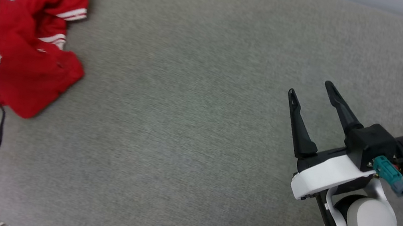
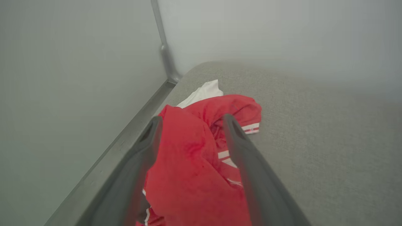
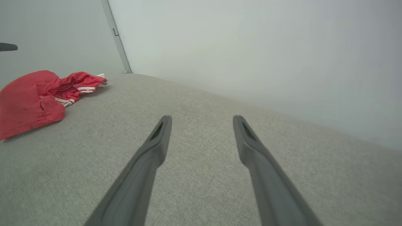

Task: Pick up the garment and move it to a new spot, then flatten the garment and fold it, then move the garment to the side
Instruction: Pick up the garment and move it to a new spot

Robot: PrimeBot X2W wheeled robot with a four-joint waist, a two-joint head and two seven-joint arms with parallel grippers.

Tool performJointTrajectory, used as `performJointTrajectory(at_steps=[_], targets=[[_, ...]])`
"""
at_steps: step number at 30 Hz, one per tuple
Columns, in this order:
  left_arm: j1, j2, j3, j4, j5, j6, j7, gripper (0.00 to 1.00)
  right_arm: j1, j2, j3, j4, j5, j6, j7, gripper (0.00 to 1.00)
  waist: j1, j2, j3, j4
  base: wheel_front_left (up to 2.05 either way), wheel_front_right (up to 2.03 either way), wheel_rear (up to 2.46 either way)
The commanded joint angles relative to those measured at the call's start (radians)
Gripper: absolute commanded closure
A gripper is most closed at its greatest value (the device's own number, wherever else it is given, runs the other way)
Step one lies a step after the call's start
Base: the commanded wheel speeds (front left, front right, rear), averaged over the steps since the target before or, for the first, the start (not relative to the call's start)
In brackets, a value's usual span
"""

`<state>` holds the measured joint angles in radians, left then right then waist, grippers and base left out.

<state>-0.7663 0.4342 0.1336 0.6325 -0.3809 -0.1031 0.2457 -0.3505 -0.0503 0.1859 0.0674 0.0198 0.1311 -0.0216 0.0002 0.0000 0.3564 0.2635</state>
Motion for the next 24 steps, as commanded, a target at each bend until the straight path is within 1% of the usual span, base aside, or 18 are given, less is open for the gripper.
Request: performJointTrajectory(at_steps=[1, 6, 9, 14, 16, 17, 18, 19, 20, 21, 24], targets=[[-0.014, 0.013, 0.003, 0.017, -0.019, -0.006, 0.038, 0.0, -0.018, 0.0, 0.001, 0.0, 0.007, -0.001, -0.008, 0.0, -0.0002, 0.0, 0.053, -0.046, 0.0, 0.0, 0.0], [-0.038, 0.074, 0.01, 0.111, -0.105, -0.021, 0.264, 0.0, -0.045, 0.0, 0.004, 0.007, 0.006, -0.001, -0.02, 0.0, -0.0002, 0.0, 0.108, -0.069, 0.0, 0.0, 0.0], [-0.043, 0.088, 0.034, 0.152, -0.147, -0.017, 0.328, 0.0, -0.057, 0.0, 0.007, 0.013, 0.006, -0.001, -0.025, 0.0, -0.0002, 0.0, 0.127, -0.079, 0.0, 0.0, 0.0], [-0.035, 0.076, 0.051, 0.218, -0.193, 0.003, 0.437, 0.0, -0.068, 0.0, 0.013, 0.02, 0.007, -0.001, -0.03, 0.0, -0.0002, 0.0, 0.142, -0.089, 0.0, 0.0, 0.0], [-0.03, 0.071, 0.06, 0.228, -0.206, 0.009, 0.438, 0.0, -0.072, 0.0, 0.015, 0.023, 0.008, -0.001, -0.03, 0.0, -0.0002, 0.0, 0.144, -0.093, 0.0, 0.0, 0.0], [-0.028, 0.057, 0.066, 0.236, -0.219, 0.013, 0.444, 0.07, -0.073, 0.0, 0.014, 0.025, 0.009, -0.001, -0.031, 0.0, -0.0002, 0.0, 0.143, -0.094, 0.0, 0.0, 0.0], [-0.023, 0.049, 0.067, 0.243, -0.224, 0.011, 0.457, 0.39, -0.075, 0.0, 0.016, 0.024, 0.01, -0.001, -0.033, 0.0, -0.0002, 0.0, 0.141, -0.094, 0.0, 0.0, 0.0], [-0.019, 0.046, 0.067, 0.245, -0.227, 0.013, 0.456, 0.58, -0.076, 0.0, 0.016, 0.023, 0.014, -0.001, -0.035, 0.0, -0.0002, 0.0, 0.14, -0.095, 0.0, 0.0, 0.0], [-0.017, 0.042, 0.068, 0.246, -0.23, 0.014, 0.45, 0.84, -0.076, 0.0, 0.016, 0.024, 0.016, -0.001, -0.036, 0.0, -0.0002, 0.0, 0.138, -0.095, 0.0, 0.0, 0.0], [-0.014, 0.039, 0.067, 0.247, -0.231, 0.012, 0.447, 1.0, -0.076, 0.0, 0.016, 0.025, 0.017, -0.001, -0.037, 0.0, -0.0002, 0.0, 0.135, -0.096, 0.0, 0.0, 0.0], [-0.023, 0.045, 0.059, 0.23, -0.215, 0.011, 0.391, 1.0, -0.076, 0.0, 0.012, 0.03, 0.006, -0.001, -0.036, 0.0, -0.0002, 0.0, 0.12, -0.093, 0.0, 0.0, 0.0]])
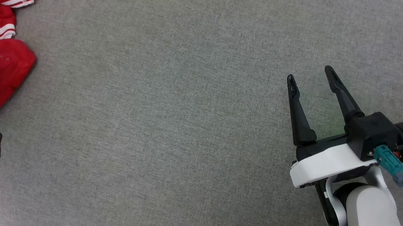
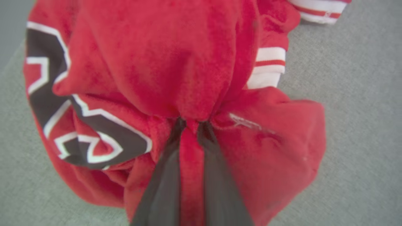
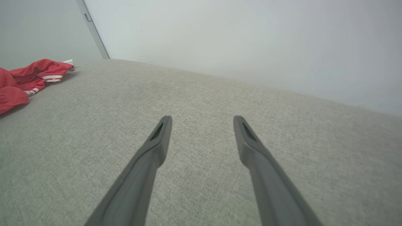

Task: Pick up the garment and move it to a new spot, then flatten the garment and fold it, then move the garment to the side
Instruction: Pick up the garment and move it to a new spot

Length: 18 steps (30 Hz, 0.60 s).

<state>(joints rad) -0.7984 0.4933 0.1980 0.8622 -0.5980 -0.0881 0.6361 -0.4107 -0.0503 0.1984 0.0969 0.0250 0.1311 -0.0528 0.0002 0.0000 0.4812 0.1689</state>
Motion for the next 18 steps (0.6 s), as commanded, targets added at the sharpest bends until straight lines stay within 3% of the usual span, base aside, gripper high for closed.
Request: performJointTrajectory(at_steps=[1, 13, 18], targets=[[0.006, -0.008, -0.008, -0.008, 0.011, -0.005, -0.025, 1.0, -0.013, 0.0, -0.001, 0.002, -0.002, -0.001, -0.003, 0.0, -0.0002, 0.0, -0.013, 0.003, 0.0, 0.0, 0.0], [-0.052, 0.037, -0.07, -0.089, 0.163, 0.042, -0.434, 1.0, 0.07, 0.0, -0.016, 0.037, 0.043, -0.001, -0.024, 0.0, -0.0002, 0.0, -0.202, 0.019, 0.0, 0.0, 0.0], [-0.077, 0.026, -0.106, -0.09, 0.211, 0.03, -0.614, 1.0, 0.116, 0.0, -0.039, 0.042, 0.072, -0.001, -0.039, 0.0, -0.0002, 0.0, -0.29, 0.013, 0.0, 0.0, 0.0]])
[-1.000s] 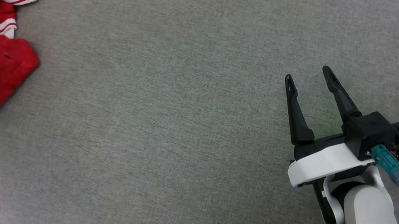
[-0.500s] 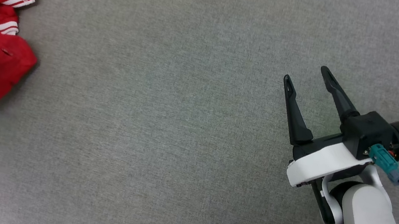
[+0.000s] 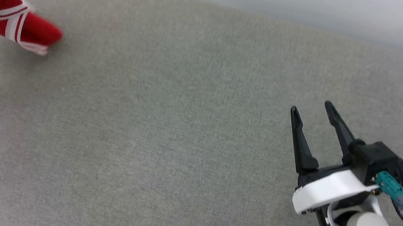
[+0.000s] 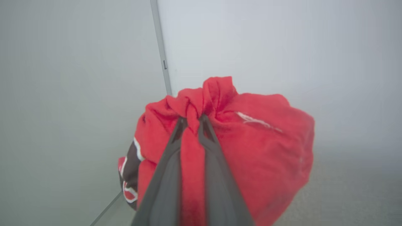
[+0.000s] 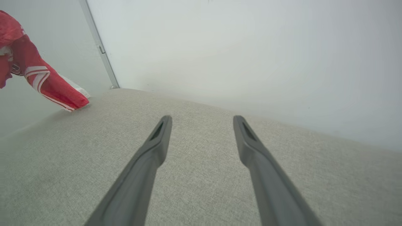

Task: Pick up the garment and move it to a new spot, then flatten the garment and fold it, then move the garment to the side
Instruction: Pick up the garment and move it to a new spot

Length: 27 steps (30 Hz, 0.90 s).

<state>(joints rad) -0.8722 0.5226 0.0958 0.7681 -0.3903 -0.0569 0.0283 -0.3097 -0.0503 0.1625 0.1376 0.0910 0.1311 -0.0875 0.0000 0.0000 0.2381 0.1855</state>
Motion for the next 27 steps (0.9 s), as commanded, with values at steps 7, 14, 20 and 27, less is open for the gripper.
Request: performJointTrajectory(at_steps=[7, 14, 20, 27], targets=[[0.003, -0.055, -0.053, 0.022, 0.034, -0.01, -0.127, 1.0, 0.094, 0.0, -0.04, 0.009, 0.026, -0.001, -0.006, 0.0, 0.0, 0.0, -0.155, -0.041, 0.0, 0.0, 0.0], [0.041, -0.163, -0.128, -0.011, 0.041, -0.027, -0.133, 1.0, 0.16, 0.0, -0.067, -0.013, 0.033, -0.001, 0.014, 0.0, 0.0, 0.0, -0.213, -0.11, 0.0, 0.0, 0.0], [0.088, -0.284, -0.189, -0.068, 0.015, -0.041, -0.113, 1.0, 0.193, 0.0, -0.081, -0.042, 0.03, -0.001, 0.04, 0.0, 0.0, 0.0, -0.228, -0.183, 0.0, 0.0, 0.0], [0.169, -0.393, -0.263, -0.161, -0.014, -0.055, -0.081, 1.0, 0.212, 0.0, -0.095, -0.07, 0.021, -0.001, 0.059, 0.0, 0.0, 0.0, -0.222, -0.248, 0.0, 0.0, 0.0]])
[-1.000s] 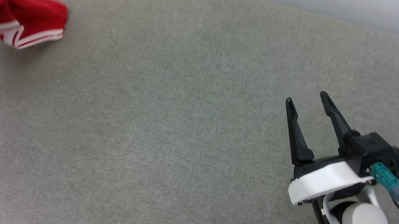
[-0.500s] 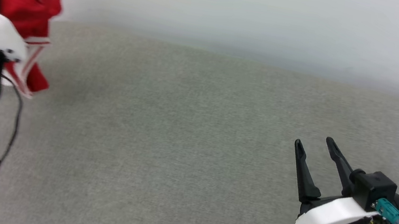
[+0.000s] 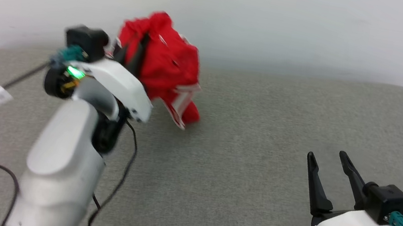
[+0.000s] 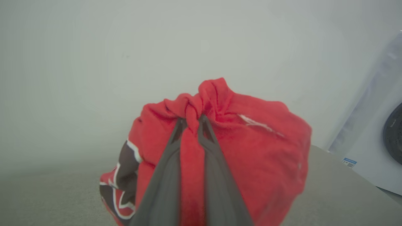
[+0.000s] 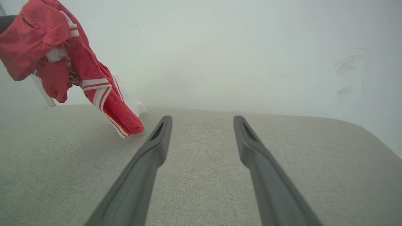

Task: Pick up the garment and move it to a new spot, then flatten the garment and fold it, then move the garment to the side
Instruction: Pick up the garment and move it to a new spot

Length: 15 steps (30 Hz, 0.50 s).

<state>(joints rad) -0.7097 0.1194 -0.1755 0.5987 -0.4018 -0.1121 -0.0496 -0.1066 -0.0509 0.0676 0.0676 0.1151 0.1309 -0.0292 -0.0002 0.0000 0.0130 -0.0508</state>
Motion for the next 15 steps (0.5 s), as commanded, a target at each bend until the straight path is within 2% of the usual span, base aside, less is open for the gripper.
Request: performJointTrajectory(at_steps=[1, 7, 15], targets=[[0.053, -0.009, -0.02, -0.027, -0.006, -0.002, 0.004, 1.0, 0.009, 0.001, -0.006, -0.011, -0.002, 0.0, 0.002, 0.0, 0.0002, 0.0, 0.011, -0.028, 0.0, 0.0, 0.0], [0.222, -0.047, -0.113, -0.096, -0.011, -0.007, 0.016, 1.0, 0.034, 0.001, -0.034, -0.023, 0.005, 0.0, 0.003, 0.0, 0.0002, 0.0, 0.026, -0.039, 0.0, 0.0, 0.0], [0.496, -0.064, -0.244, -0.164, -0.034, 0.025, 0.073, 1.0, 0.039, 0.001, -0.057, -0.026, 0.002, 0.0, 0.006, 0.0, 0.0002, 0.0, 0.034, -0.016, 0.0, 0.0, 0.0]])
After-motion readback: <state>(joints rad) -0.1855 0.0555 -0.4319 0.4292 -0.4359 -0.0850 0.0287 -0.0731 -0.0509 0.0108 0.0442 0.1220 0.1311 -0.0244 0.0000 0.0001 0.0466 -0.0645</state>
